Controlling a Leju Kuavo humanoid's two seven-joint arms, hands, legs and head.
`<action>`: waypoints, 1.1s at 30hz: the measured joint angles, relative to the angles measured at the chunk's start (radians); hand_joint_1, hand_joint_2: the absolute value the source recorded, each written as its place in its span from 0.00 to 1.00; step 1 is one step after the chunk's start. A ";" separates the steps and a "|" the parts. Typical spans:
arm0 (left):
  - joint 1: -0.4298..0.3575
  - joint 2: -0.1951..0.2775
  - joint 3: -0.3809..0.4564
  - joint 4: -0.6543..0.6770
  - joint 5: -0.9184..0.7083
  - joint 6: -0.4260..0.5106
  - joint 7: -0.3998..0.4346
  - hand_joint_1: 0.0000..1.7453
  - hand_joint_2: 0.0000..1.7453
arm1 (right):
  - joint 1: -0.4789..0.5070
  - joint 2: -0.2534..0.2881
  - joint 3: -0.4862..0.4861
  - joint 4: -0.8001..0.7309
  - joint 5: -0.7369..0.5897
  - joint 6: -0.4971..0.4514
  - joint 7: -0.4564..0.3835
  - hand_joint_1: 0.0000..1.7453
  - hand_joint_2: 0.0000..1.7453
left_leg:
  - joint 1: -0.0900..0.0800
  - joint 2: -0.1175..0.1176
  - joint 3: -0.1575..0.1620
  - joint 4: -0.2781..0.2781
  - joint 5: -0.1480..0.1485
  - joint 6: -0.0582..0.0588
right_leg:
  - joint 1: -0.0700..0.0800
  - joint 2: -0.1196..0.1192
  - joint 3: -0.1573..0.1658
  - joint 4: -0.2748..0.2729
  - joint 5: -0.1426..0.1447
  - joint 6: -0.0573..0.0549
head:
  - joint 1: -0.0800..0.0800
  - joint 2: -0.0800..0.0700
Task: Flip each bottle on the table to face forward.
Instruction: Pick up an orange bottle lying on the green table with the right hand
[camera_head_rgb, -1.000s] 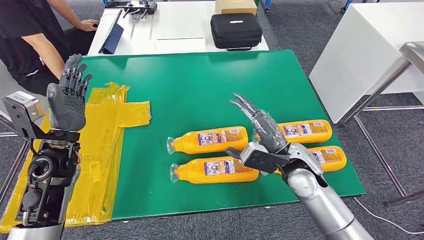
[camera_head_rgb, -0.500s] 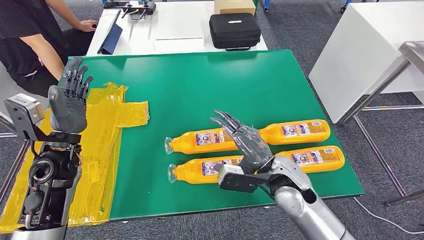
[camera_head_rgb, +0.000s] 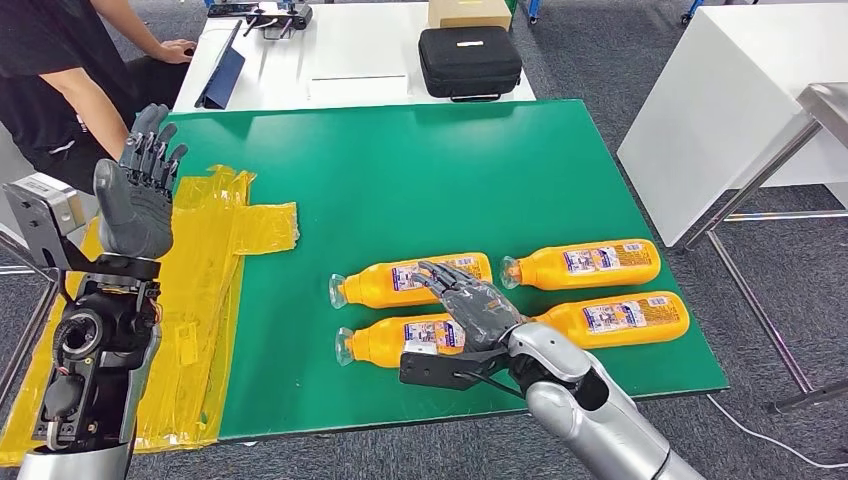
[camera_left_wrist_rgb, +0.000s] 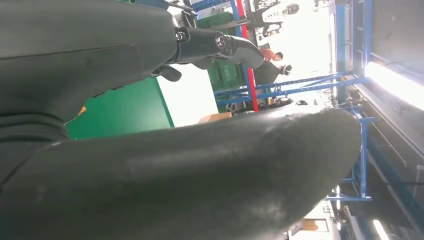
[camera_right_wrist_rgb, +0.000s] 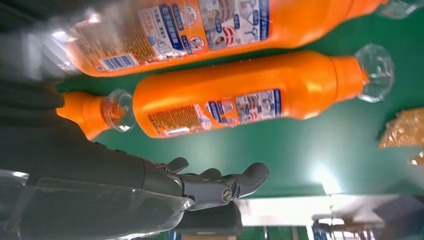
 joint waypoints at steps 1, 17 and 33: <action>-0.001 0.000 0.000 0.000 0.000 0.000 0.001 0.00 0.00 | -0.006 -0.001 0.005 0.009 -0.003 0.002 0.001 0.00 1.00 | 0.000 0.000 0.000 0.000 0.000 0.000 | 0.000 0.000 0.000 0.000 0.000 0.000 | 0.000 0.000; -0.010 -0.058 0.004 0.000 -0.058 -0.021 0.057 0.00 0.00 | -0.068 -0.010 0.107 0.076 -0.016 0.139 0.150 0.00 1.00 | 0.000 0.000 0.000 0.000 0.000 0.000 | 0.000 0.000 0.000 0.000 0.000 0.000 | 0.000 0.000; -0.010 -0.105 0.024 0.000 -0.084 -0.034 0.064 0.00 0.00 | -0.058 -0.116 0.166 -0.073 0.015 0.163 0.173 0.00 1.00 | 0.000 0.000 0.000 0.000 0.000 0.000 | 0.000 0.000 0.000 0.000 0.000 0.000 | 0.000 0.000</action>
